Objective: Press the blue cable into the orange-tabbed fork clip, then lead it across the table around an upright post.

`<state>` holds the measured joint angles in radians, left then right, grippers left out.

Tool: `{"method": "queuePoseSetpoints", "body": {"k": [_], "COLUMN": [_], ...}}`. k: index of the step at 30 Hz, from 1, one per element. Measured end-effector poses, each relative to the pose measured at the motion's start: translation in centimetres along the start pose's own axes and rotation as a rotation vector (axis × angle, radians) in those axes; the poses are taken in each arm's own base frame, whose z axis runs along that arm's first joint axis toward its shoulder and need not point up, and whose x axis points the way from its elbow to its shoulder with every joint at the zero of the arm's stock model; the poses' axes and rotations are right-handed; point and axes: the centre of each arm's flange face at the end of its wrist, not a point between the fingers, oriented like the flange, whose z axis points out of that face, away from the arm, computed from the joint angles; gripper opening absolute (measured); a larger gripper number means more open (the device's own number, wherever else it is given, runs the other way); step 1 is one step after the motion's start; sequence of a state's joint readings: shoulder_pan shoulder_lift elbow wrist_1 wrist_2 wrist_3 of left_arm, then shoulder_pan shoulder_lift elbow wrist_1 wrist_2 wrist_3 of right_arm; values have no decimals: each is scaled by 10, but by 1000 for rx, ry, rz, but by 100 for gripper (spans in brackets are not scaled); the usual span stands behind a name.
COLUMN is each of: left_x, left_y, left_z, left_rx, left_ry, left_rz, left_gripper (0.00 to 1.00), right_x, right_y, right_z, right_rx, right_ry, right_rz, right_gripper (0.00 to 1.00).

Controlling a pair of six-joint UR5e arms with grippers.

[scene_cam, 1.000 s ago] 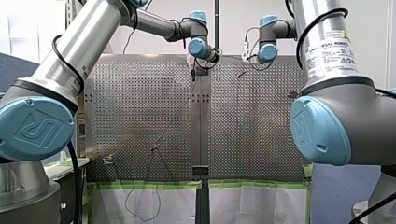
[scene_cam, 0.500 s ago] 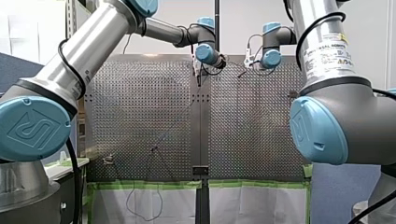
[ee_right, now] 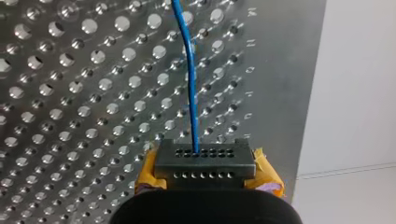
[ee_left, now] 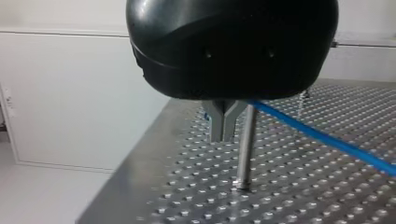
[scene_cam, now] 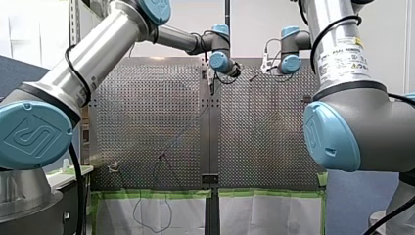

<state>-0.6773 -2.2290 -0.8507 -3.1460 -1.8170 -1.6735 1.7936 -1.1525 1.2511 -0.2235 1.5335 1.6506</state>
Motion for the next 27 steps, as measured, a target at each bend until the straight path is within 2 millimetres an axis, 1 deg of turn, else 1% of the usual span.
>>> {"method": "queuePoseSetpoints", "body": {"k": [5,14,16,20,24,27], "left_x": [11,33,35,36,38,46], "left_y": [-2,-1,-1,0,4,5], "left_z": [4,11,11,12,15,17], "left_rx": [0,-3,-3,-8,-20,-26], "left_ry": [9,33,34,30,21,26], "left_rz": [1,4,4,0,-8,-7], "left_gripper": [0,0,0,0,0,0], "right_x": [-10,-18,-24,-44,-58,-67], "right_y": [8,20,21,22,23,23], "right_z": [4,8,9,12,12,10], "right_rx": [-7,-24,-24,-21,-20,-21], "right_ry": [-12,-21,-30,-61,-84,-99], "right_rz": [10,18,20,24,27,29], "right_gripper": [0,0,0,0,0,0]}}
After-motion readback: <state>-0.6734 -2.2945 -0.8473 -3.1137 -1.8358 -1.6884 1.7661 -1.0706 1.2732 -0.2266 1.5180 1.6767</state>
